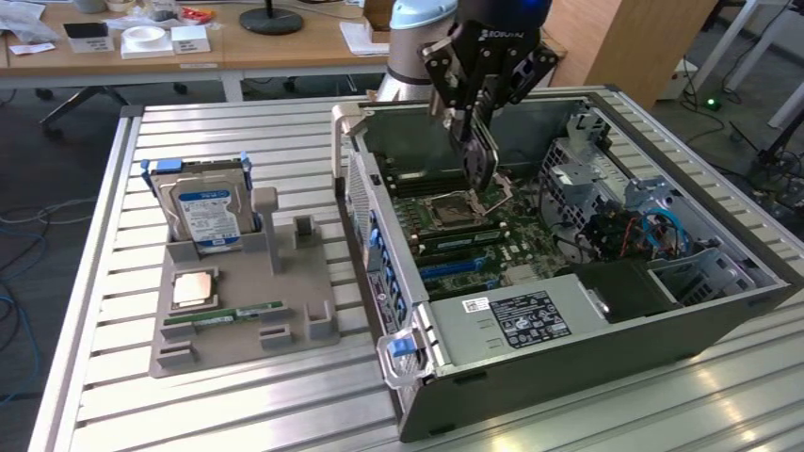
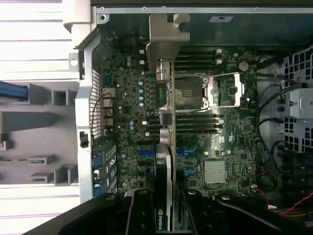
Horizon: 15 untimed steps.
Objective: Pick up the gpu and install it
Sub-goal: 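Pick up the gpu and move the gpu toward the slot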
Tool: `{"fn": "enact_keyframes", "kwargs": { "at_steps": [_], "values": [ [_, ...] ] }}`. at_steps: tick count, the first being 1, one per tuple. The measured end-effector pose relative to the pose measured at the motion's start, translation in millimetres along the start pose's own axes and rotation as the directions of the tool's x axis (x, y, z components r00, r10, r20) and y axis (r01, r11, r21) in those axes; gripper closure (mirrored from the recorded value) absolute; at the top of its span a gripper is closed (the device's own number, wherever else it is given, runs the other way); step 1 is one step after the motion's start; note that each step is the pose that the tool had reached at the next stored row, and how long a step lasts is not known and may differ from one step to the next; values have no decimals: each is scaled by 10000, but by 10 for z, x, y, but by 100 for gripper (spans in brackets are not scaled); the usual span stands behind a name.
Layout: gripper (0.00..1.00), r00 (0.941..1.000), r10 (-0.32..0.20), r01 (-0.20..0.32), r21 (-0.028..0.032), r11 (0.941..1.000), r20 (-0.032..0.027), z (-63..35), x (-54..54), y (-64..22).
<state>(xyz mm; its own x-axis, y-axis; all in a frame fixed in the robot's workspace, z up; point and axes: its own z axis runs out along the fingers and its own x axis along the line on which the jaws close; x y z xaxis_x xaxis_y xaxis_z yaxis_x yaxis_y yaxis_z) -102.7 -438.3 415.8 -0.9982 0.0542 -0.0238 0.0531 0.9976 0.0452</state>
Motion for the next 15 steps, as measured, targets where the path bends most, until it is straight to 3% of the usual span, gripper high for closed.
{"fn": "enact_keyframes", "kwargs": {
  "at_steps": [15],
  "values": [
    [74, 10000, 0, 0, 1, 10000, 0, 8, -284, 23]
  ]
}}
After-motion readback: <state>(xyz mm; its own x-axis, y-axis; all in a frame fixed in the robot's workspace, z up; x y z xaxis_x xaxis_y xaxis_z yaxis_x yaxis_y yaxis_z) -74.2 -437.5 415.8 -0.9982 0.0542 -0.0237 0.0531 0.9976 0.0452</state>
